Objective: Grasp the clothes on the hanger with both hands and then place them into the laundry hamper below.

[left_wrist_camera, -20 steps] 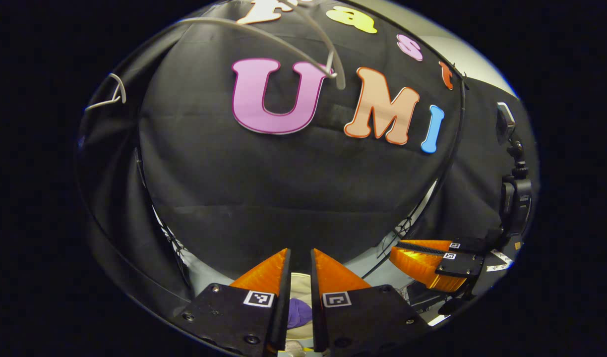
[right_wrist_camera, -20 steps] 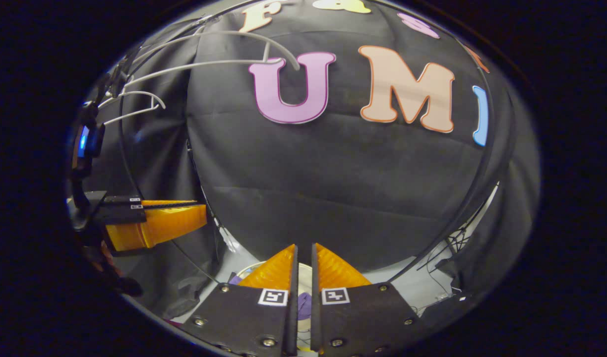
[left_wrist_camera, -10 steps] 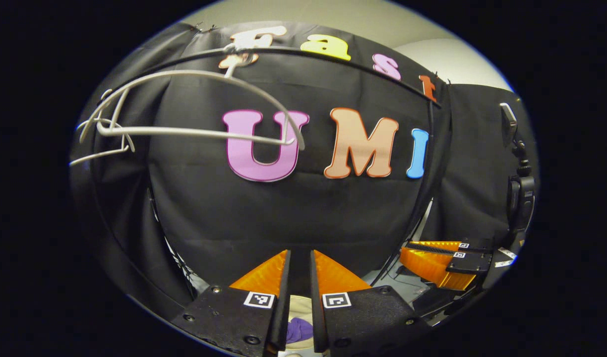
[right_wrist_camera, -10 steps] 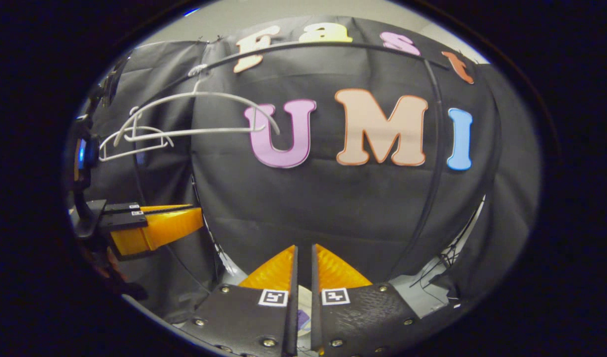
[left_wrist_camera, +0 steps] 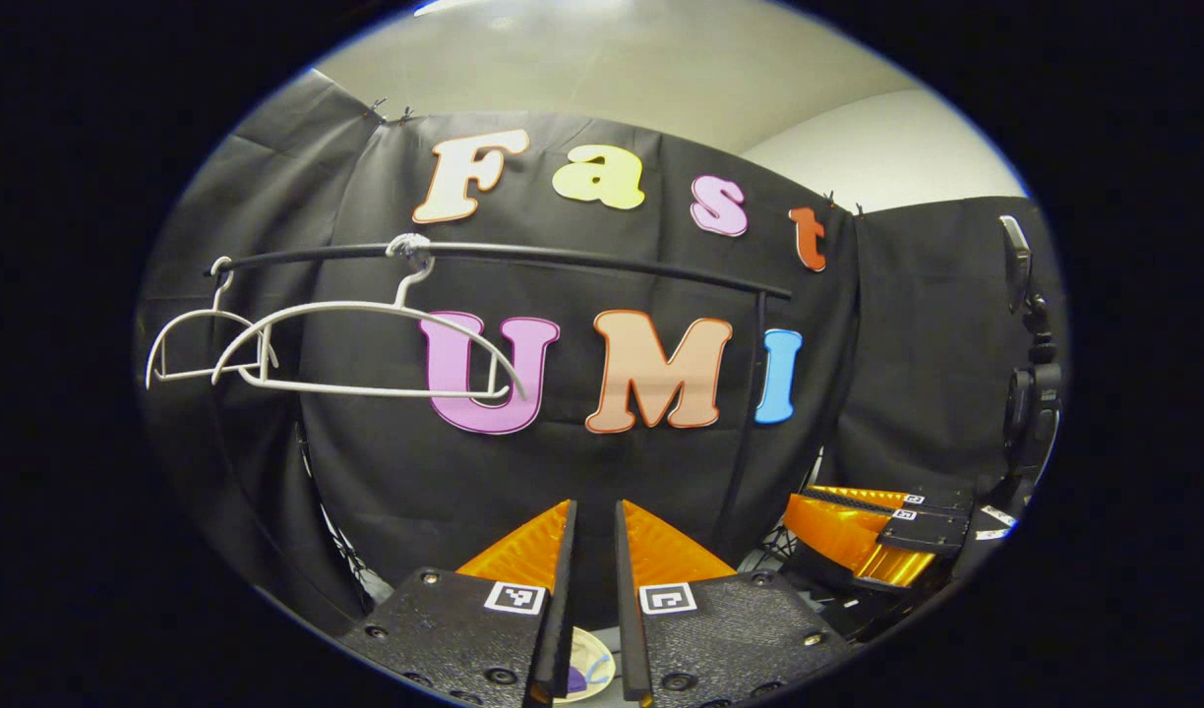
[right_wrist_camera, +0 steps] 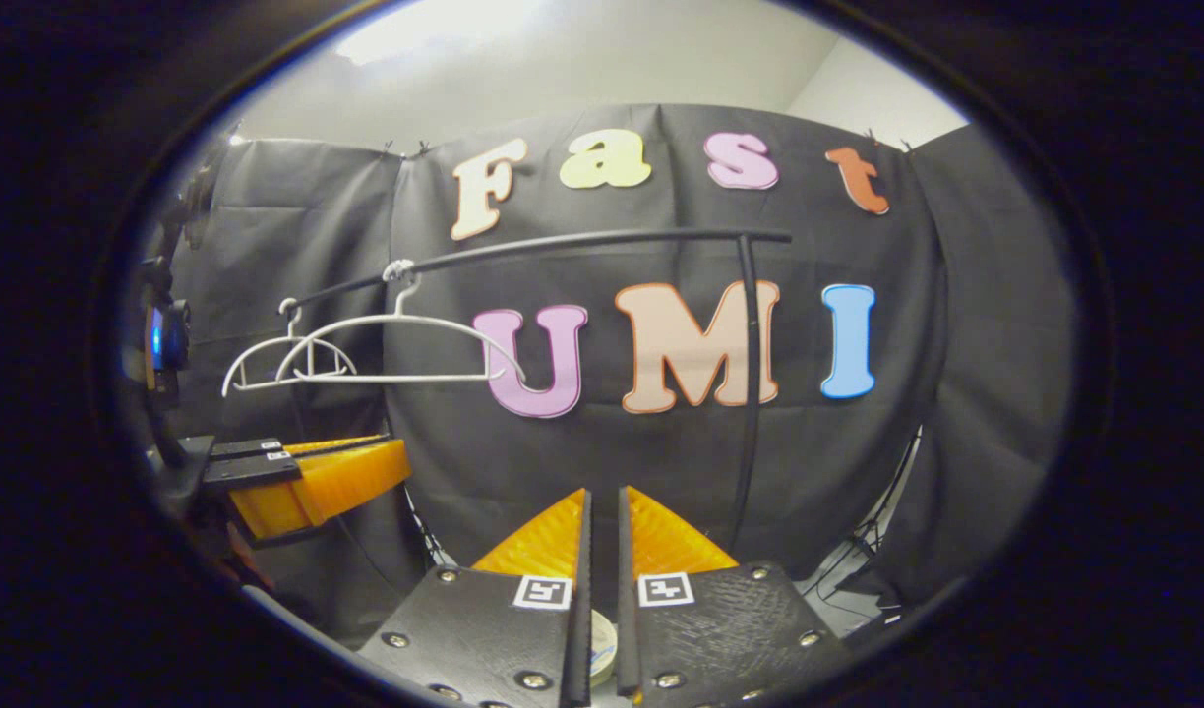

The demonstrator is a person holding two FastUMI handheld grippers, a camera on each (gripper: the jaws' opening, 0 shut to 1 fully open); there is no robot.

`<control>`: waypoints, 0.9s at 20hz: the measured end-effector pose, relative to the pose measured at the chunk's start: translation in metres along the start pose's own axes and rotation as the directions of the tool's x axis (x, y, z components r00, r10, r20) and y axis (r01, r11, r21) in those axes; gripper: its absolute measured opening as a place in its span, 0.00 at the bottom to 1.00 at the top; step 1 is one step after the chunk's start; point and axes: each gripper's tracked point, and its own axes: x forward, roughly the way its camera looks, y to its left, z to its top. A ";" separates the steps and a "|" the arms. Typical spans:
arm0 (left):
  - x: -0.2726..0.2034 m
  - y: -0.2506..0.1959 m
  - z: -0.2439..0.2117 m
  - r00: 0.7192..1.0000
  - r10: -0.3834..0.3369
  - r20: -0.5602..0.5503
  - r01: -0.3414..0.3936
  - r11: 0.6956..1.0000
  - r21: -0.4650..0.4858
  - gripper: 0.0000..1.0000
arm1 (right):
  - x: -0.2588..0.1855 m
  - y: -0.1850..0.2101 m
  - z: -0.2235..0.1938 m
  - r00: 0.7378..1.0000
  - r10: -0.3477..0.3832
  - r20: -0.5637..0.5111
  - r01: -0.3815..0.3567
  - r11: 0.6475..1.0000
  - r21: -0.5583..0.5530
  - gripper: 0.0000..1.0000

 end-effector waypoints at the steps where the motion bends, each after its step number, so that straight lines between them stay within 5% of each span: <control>1: -0.010 -0.009 0.001 1.000 0.002 0.000 -0.002 1.000 0.003 0.21 | -0.013 -0.003 0.006 1.000 0.007 0.005 -0.007 1.000 0.008 0.10; 3: -0.031 -0.022 0.003 1.000 0.022 0.000 -0.022 1.000 0.015 0.13 | -0.038 -0.011 0.013 1.000 0.012 0.015 -0.012 1.000 0.009 0.10; 5: -0.048 -0.036 0.005 0.999 0.038 0.010 -0.038 0.999 0.014 0.21 | -0.061 -0.017 0.018 1.000 0.016 0.024 -0.016 1.000 -0.008 0.10; 7: -0.064 -0.047 0.005 0.999 0.049 0.009 -0.049 0.999 0.009 0.13 | -0.081 -0.020 0.020 0.999 0.036 0.024 -0.036 0.999 -0.013 0.10; 8: -0.070 -0.053 0.006 0.999 0.048 0.012 -0.049 0.999 0.006 0.22 | -0.092 -0.021 0.024 0.999 0.040 0.029 -0.040 0.999 -0.015 0.10; 11: -0.081 -0.060 0.012 0.998 0.048 0.034 -0.048 0.999 -0.001 0.54 | -0.106 -0.031 0.036 0.997 0.027 0.070 -0.026 1.000 -0.016 0.34; 12: -0.082 -0.060 0.014 0.998 0.049 0.040 -0.049 0.999 -0.002 0.64 | -0.107 -0.030 0.039 0.997 0.024 0.079 -0.023 1.000 -0.017 0.34; 14: -0.084 -0.060 0.015 0.998 0.050 0.041 -0.050 0.999 0.000 0.85 | -0.111 -0.035 0.045 0.995 0.015 0.095 -0.013 1.000 -0.022 0.60; 15: -0.083 -0.058 0.016 0.998 0.054 0.044 -0.054 0.999 0.002 0.96 | -0.113 -0.037 0.048 0.994 0.007 0.105 -0.005 1.000 -0.021 0.58; 18: -0.080 -0.050 0.020 0.996 0.072 0.053 -0.073 0.997 0.009 0.93 | -0.116 -0.045 0.054 0.992 -0.017 0.123 0.018 1.000 -0.011 0.92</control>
